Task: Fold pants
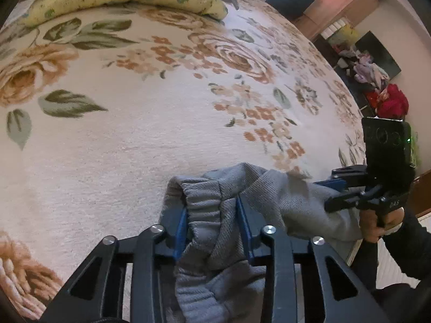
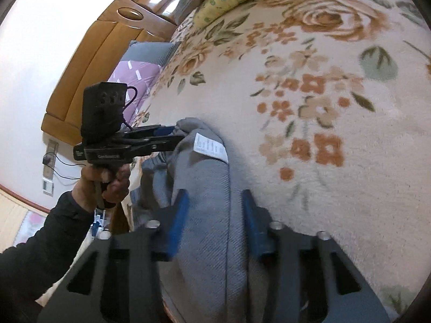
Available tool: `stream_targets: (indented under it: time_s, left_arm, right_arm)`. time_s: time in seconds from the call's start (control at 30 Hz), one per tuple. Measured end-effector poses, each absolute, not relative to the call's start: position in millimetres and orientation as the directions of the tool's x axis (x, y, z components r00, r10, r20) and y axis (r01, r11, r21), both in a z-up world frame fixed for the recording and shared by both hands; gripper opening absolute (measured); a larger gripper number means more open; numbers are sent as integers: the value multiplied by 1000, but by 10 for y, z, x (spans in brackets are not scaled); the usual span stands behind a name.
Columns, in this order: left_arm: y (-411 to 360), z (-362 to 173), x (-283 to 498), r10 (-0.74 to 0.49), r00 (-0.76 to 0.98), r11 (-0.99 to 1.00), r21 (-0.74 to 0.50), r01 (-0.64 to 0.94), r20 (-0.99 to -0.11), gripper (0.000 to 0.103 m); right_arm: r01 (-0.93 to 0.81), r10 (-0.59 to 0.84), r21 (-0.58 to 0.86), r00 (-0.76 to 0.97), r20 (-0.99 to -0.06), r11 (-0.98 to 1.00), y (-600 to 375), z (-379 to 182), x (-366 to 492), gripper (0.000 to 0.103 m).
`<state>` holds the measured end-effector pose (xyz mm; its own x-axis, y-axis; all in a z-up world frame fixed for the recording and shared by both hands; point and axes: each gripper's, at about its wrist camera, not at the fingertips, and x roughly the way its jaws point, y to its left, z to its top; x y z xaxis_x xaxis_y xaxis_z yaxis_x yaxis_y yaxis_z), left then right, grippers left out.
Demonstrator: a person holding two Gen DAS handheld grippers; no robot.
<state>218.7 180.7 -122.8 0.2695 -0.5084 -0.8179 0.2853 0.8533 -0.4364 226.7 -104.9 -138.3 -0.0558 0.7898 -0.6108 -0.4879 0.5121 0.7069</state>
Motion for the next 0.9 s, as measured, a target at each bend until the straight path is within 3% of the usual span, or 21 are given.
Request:
stream_targets:
  time_s: [0.1,0.53,0.9]
  left_arm:
    - [1860,-1127,2077,-519,311,849,-438,295,-796,23]
    - [2072,-576,1213,-535,525,841,-473,262,-662,18]
    - [2198,-852,726,-497,571,854,-487,185,-653,22]
  right_arm:
    - [-543,795,673,-16,-607,503,-1028,-1216,2161,21]
    - [-886,726,215,174,-666,410,-682,-449,955,19]
    - [-902,678,209,116,-726,378,-539,-798,637,19]
